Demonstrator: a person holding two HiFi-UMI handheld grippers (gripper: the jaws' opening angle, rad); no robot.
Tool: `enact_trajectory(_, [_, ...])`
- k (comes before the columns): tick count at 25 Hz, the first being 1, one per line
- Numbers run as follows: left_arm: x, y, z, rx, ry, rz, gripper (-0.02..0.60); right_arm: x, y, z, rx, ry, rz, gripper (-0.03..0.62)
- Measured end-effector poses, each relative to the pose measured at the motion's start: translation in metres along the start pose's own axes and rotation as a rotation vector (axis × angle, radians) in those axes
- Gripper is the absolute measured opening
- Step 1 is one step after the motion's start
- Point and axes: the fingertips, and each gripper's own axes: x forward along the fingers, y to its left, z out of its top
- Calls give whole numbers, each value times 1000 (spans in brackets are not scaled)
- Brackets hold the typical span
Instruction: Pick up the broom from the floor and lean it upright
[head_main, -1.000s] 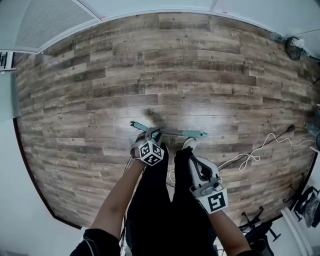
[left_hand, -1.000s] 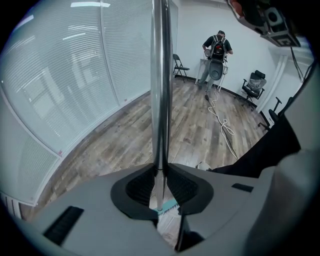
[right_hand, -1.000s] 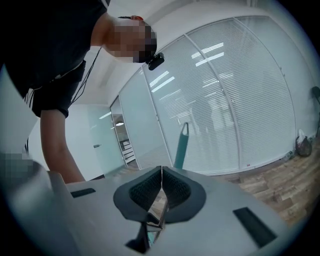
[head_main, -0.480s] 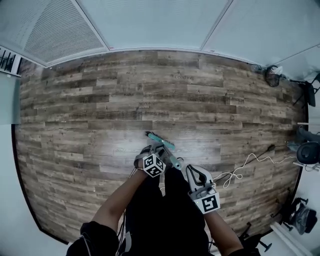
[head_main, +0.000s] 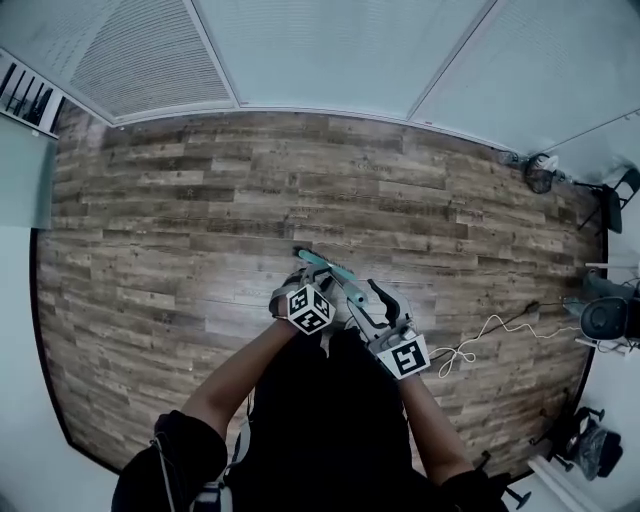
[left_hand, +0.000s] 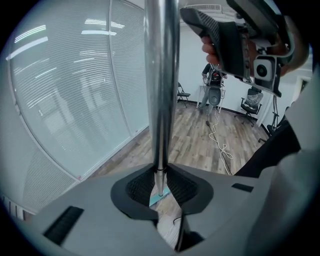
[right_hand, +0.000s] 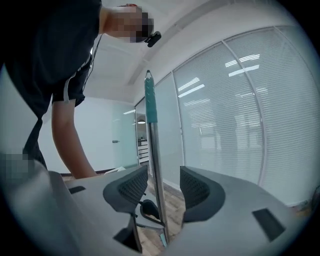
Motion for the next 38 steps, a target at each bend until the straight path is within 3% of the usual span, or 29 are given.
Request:
enact_trajectory(3, [-19,8,1,-5,-1,18,87,18,8,27,-25,-70,18,189])
enact_trajectory(10, [-41,27,0,-10,17,33,87,58,24,50,-23,-100,68,187])
enact_trajectory(13, [-47,35,2,-16,6,31,87,68,20,63,21,-148,38,91])
enact_trajectory(14, [-49,37,2,-17,4,32,87,72,21,66,31,-155,40,88])
enact_trajectory(21, [-56,55,-2,-52,-36,17,87,95,17,66,51,-78,15,80])
enact_trajectory(30, [-88,79,-4,-152,-152,37,92,105,4,89,60,-112,-49,80])
enact_trajectory(38, [-125,94,-20,-300,-250,56,65,108,-19,103,-59,-93,-88,80])
